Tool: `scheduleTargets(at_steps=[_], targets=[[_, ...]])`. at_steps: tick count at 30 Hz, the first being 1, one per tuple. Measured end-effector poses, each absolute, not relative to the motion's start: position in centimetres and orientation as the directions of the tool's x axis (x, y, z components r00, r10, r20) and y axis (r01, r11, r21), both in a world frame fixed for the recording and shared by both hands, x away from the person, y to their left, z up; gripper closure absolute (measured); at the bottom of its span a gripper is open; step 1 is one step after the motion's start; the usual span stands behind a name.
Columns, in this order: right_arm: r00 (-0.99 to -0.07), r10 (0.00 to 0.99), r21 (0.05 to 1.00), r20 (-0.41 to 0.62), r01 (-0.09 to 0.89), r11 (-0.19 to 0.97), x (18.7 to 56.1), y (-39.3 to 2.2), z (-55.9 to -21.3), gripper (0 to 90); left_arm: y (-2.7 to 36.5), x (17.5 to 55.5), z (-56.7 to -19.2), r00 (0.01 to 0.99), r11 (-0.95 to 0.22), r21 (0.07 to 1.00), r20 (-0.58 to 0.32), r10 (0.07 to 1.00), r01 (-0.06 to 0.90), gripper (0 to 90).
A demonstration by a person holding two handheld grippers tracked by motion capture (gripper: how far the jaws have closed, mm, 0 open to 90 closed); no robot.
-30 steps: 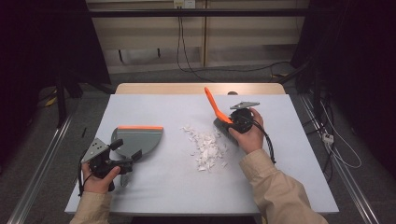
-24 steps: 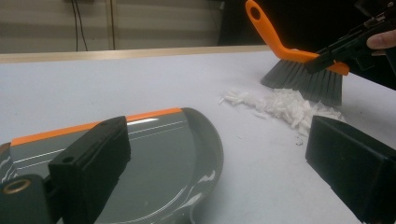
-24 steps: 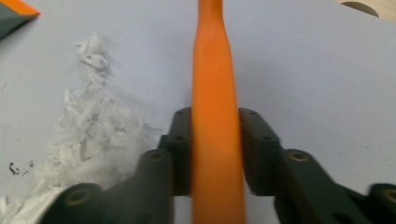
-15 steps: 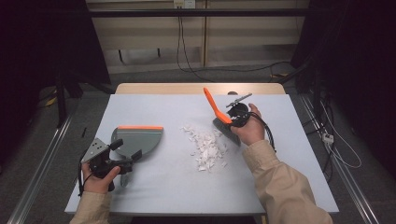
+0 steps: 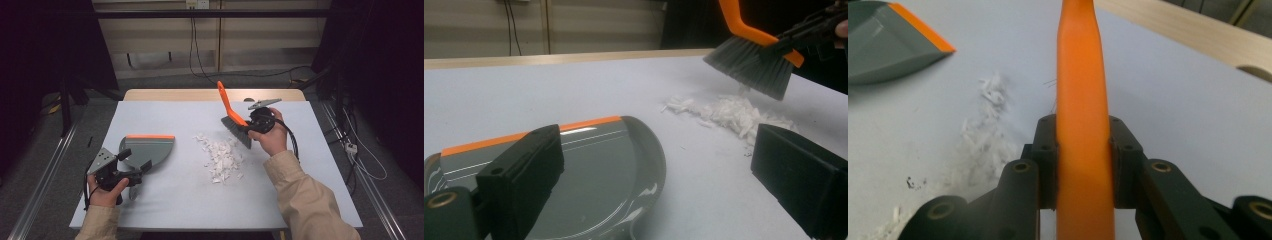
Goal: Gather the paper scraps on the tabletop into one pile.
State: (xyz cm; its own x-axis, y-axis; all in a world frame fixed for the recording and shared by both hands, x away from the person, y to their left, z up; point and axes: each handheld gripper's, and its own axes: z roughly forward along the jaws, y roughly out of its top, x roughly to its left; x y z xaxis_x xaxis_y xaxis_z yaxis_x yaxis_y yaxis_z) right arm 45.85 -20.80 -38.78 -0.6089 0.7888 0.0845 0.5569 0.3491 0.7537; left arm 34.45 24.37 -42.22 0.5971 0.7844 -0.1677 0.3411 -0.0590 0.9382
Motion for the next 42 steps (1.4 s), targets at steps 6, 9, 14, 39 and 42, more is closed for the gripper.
scheduleTargets(at_steps=[6,9,14,39,42], targets=[[-0.655,0.755,0.766,0.040,0.505,0.397,48.7,-20.1,-39.1,71.9,24.7,34.4,-42.1,0.586,-0.060,0.938,-0.162,0.794,0.341,6.5],[-0.665,0.746,0.756,0.031,0.504,0.418,50.4,-19.5,-39.9,71.9,24.7,34.4,-42.1,0.575,-0.052,0.938,-0.165,0.801,0.342,6.5],[-0.718,0.695,0.741,-0.031,0.451,0.498,52.5,-17.9,-41.1,71.9,24.8,34.3,-42.2,0.555,-0.043,0.936,-0.169,0.815,0.349,6.5],[-0.929,0.345,0.652,-0.133,0.180,0.736,46.4,-15.0,-40.3,71.8,24.7,34.2,-42.5,0.552,-0.039,0.932,-0.180,0.814,0.361,6.4],[-0.906,0.405,0.696,-0.124,0.212,0.686,46.0,-16.3,-39.1,71.8,24.7,34.2,-42.5,0.553,-0.039,0.932,-0.180,0.814,0.361,6.4]])
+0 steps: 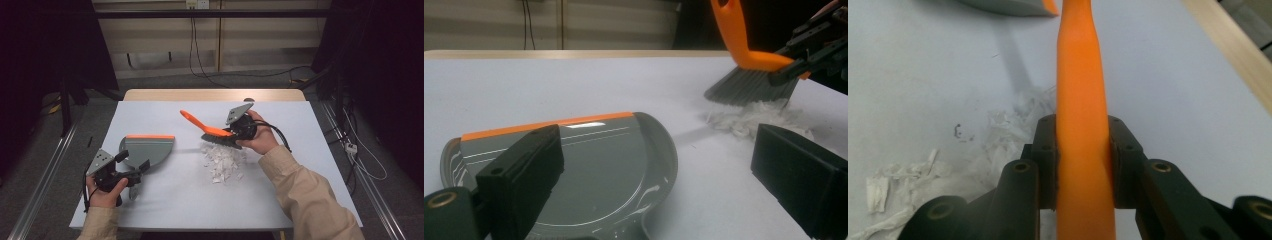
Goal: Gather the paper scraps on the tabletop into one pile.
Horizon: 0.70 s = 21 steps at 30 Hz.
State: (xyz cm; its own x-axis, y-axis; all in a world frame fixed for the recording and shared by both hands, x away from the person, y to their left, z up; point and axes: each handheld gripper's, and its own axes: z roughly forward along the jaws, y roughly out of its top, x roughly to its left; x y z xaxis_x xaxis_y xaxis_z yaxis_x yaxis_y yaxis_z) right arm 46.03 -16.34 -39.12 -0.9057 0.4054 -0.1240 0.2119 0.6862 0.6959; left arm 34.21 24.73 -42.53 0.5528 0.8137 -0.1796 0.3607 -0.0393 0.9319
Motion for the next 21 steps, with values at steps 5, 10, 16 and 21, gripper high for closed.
scheduleTargets(at_steps=[5,10,16,21], targets=[[-0.870,0.481,0.725,-0.108,0.262,0.637,46.2,-18.0,-38.0,71.8,24.6,34.3,-42.6,0.563,-0.045,0.931,-0.179,0.807,0.361,6.4],[-0.838,0.536,0.721,-0.104,0.307,0.621,45.9,-19.6,-37.7,71.8,24.7,34.4,-42.5,0.573,-0.047,0.932,-0.180,0.799,0.359,6.5],[-0.791,0.603,0.692,-0.100,0.380,0.614,44.8,-22.0,-39.0,71.8,24.6,34.4,-42.5,0.588,-0.049,0.932,-0.184,0.787,0.358,6.4],[-0.727,0.680,0.665,-0.095,0.462,0.587,43.4,-23.6,-40.8,71.8,24.6,34.3,-42.5,0.596,-0.042,0.933,-0.193,0.780,0.357,6.5]])
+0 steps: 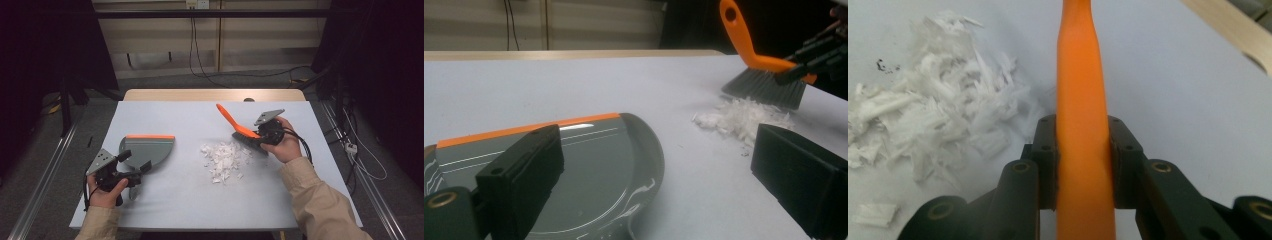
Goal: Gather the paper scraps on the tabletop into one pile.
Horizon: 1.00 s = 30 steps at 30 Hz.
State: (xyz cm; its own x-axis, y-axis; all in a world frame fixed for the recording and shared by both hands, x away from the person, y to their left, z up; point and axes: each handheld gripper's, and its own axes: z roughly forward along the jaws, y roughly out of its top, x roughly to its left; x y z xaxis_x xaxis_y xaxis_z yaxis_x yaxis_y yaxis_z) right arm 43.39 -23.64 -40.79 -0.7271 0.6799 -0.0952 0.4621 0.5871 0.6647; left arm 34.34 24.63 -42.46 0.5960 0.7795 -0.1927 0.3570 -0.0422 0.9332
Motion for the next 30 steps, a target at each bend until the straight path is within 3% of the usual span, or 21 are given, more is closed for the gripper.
scheduleTargets(at_steps=[13,18,20,30], targets=[[-0.615,0.786,0.684,-0.063,0.547,0.482,41.3,-20.5,-41.2,71.8,24.4,34.2,-42.3,0.598,-0.045,0.936,-0.185,0.780,0.348,6.4],[-0.582,0.811,0.730,0.050,0.576,0.369,41.1,-19.0,-41.3,71.8,24.2,34.2,-42.3,0.599,-0.043,0.936,-0.187,0.779,0.348,6.5],[-0.573,0.818,0.729,0.040,0.577,0.368,40.8,-18.5,-41.0,71.8,24.3,34.1,-42.3,0.602,-0.049,0.936,-0.183,0.777,0.348,6.4],[-0.524,0.850,0.759,0.050,0.573,0.309,40.5,-20.7,-39.2,71.8,24.6,34.0,-42.1,0.599,-0.043,0.937,-0.185,0.779,0.346,6.5]])
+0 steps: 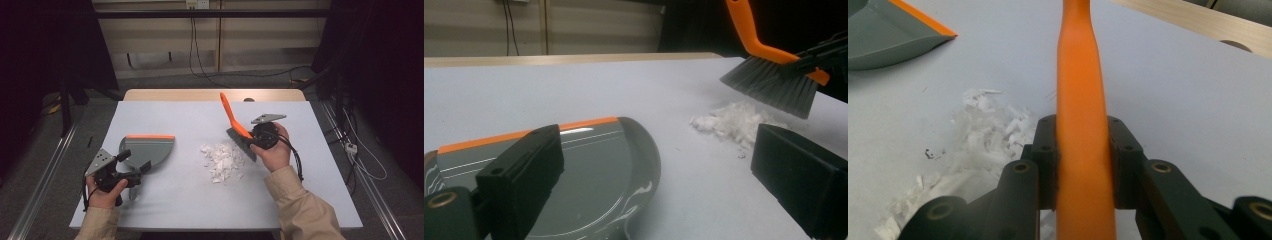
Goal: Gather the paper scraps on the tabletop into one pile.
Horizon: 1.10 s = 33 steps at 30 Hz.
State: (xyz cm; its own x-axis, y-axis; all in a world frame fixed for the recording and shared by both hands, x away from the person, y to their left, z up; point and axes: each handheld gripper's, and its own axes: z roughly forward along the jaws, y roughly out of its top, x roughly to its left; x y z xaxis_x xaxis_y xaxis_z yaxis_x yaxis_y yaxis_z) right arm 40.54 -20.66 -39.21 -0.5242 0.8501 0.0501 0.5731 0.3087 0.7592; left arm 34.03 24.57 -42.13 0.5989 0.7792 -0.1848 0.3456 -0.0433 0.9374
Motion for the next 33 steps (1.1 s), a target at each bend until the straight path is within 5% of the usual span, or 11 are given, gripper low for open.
scheduleTargets(at_steps=[10,17,33], targets=[[-0.471,0.881,0.723,0.040,0.622,0.299,40.2,-21.8,-41.4,71.8,24.2,34.0,-42.1,0.606,-0.055,0.938,-0.175,0.776,0.341,6.5],[-0.520,0.851,0.739,0.078,0.603,0.301,40.3,-19.7,-41.4,71.8,24.3,34.0,-42.2,0.605,-0.057,0.937,-0.176,0.776,0.345,6.5],[-0.568,0.822,0.807,0.042,0.504,0.308,40.0,-20.5,-37.5,71.8,24.3,33.9,-42.2,0.606,-0.065,0.937,-0.168,0.777,0.343,6.5]])
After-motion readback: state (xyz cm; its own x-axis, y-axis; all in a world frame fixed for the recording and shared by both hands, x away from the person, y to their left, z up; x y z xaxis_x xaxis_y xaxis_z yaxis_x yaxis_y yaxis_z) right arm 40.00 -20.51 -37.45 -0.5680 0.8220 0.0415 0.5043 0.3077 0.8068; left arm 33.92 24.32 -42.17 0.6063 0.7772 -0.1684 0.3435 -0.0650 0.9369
